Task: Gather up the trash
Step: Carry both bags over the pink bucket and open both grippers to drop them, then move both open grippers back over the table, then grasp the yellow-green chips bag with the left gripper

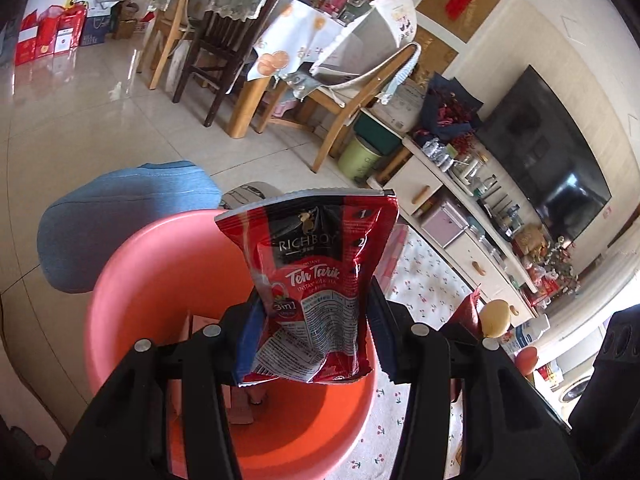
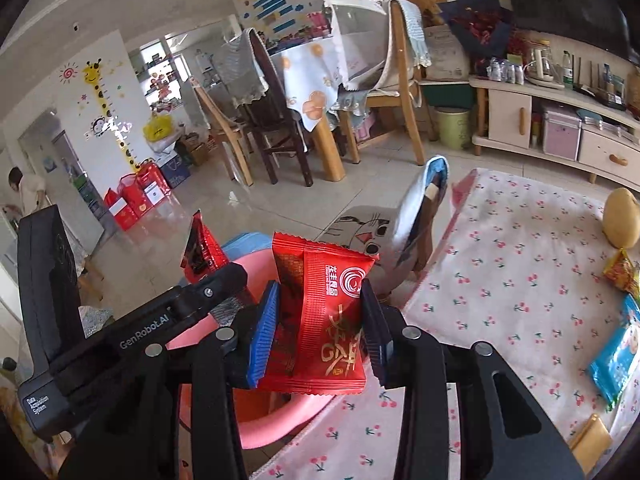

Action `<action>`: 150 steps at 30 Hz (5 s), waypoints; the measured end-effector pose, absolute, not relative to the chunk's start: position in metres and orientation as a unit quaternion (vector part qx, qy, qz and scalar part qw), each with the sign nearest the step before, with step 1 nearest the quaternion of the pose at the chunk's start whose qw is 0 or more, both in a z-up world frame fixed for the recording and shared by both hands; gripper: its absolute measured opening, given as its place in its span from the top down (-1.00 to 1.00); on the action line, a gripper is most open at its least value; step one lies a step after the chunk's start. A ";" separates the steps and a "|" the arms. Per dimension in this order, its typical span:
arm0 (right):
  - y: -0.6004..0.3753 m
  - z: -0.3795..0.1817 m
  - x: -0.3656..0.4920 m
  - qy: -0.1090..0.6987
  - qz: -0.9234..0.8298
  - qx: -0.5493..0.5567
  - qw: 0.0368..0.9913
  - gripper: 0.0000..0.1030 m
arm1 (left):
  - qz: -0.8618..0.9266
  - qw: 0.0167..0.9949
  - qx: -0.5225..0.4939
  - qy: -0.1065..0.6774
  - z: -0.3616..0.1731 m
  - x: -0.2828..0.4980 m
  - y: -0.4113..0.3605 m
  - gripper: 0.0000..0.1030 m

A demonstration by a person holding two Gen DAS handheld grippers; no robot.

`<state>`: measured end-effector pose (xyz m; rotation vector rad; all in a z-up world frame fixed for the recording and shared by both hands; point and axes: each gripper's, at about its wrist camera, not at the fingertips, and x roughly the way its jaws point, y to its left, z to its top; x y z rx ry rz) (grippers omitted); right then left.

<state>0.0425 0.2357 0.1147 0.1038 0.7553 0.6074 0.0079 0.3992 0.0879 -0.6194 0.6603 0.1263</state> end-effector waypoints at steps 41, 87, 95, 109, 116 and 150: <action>0.157 0.095 0.001 0.357 0.219 -0.003 0.908 -0.77 | 0.013 0.933 -0.265 0.244 0.097 0.016 0.359 -0.76; -0.192 0.097 -0.032 0.324 -0.022 0.200 0.925 -0.85 | -0.129 0.908 -0.089 0.390 0.069 0.036 0.136 -0.77; -0.221 0.084 -0.029 0.341 -0.009 0.249 0.907 -0.85 | -0.160 0.857 -0.183 0.455 0.055 0.087 0.076 -0.77; -0.253 0.075 -0.031 0.340 0.007 0.293 0.894 -0.85 | -0.234 0.844 0.056 0.480 0.041 0.177 -0.044 -0.77; -0.255 0.075 -0.028 0.340 0.021 0.300 0.891 -0.85 | -0.221 0.827 0.107 0.505 0.017 0.194 -0.049 -0.77; -0.193 0.058 -0.010 0.418 0.134 0.203 0.875 -0.85 | -0.174 0.867 0.057 0.463 0.023 0.162 -0.016 0.21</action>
